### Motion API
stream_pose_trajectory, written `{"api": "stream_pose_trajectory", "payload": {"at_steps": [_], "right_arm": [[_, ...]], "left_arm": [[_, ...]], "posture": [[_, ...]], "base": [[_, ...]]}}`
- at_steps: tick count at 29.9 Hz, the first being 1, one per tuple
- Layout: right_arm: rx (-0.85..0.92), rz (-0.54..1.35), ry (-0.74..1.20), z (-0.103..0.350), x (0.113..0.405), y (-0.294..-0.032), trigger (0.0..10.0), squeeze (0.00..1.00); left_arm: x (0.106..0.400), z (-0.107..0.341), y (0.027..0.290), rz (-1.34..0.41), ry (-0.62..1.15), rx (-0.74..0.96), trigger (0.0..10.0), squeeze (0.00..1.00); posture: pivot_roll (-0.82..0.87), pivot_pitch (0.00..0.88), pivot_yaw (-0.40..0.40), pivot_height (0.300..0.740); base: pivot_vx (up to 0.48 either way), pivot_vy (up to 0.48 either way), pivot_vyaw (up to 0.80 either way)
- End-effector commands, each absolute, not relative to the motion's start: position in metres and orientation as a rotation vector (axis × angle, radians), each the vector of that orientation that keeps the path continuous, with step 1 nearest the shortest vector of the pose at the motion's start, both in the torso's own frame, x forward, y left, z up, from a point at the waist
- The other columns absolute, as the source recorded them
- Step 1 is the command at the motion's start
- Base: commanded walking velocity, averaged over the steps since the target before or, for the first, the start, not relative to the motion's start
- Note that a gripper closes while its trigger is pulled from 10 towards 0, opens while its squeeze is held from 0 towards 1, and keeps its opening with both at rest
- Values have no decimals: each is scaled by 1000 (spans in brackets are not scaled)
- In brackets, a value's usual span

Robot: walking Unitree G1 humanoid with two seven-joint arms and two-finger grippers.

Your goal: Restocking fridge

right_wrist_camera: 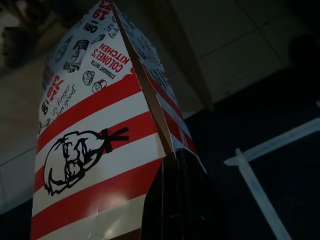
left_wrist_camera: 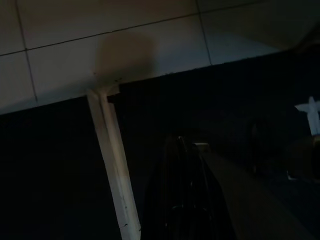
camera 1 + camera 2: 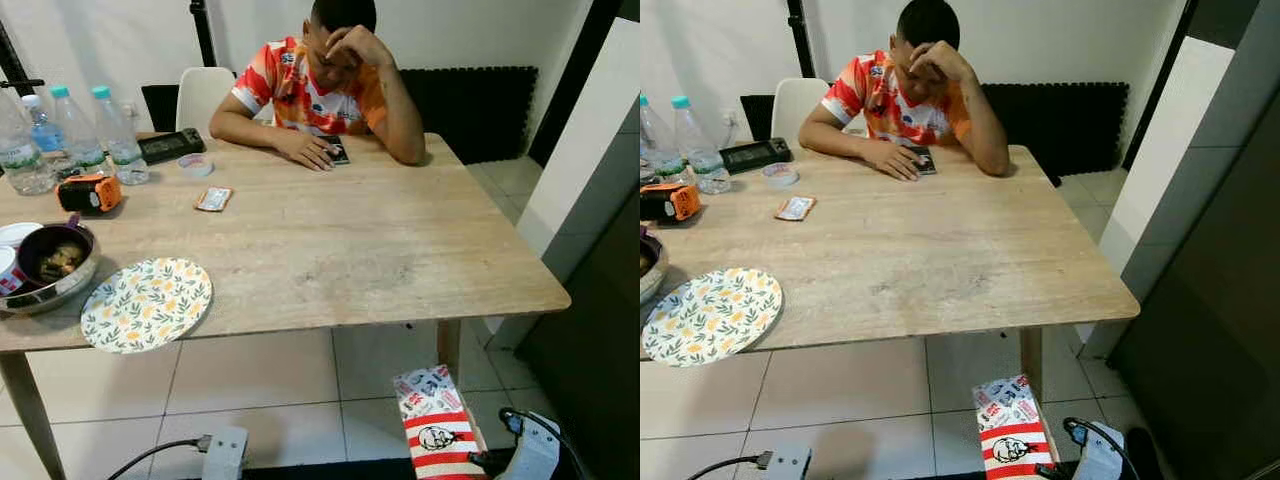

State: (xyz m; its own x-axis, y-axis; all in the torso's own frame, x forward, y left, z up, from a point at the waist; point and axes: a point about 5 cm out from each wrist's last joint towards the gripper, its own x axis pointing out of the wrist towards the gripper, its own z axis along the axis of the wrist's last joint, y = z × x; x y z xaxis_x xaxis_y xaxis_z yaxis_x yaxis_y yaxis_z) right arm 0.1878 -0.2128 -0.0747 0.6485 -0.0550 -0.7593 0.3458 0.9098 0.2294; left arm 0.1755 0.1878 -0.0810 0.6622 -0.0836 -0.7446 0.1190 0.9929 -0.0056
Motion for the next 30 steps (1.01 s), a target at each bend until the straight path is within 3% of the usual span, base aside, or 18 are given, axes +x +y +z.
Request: {"api": "stream_pose_trajectory", "payload": {"at_steps": [1,30], "right_arm": [[373,-253,846,-78,182,-212,10000,0],[343,-261,896,-85,169,-212,10000,0]], "left_arm": [[172,-83,183,-132,849,39,10000,0],[173,-82,180,-146,827,36,10000,0]], "posture": [[14,47,-27,740],[10,52,-20,740]], "base": [[0,0,0],[0,0,-788]]}}
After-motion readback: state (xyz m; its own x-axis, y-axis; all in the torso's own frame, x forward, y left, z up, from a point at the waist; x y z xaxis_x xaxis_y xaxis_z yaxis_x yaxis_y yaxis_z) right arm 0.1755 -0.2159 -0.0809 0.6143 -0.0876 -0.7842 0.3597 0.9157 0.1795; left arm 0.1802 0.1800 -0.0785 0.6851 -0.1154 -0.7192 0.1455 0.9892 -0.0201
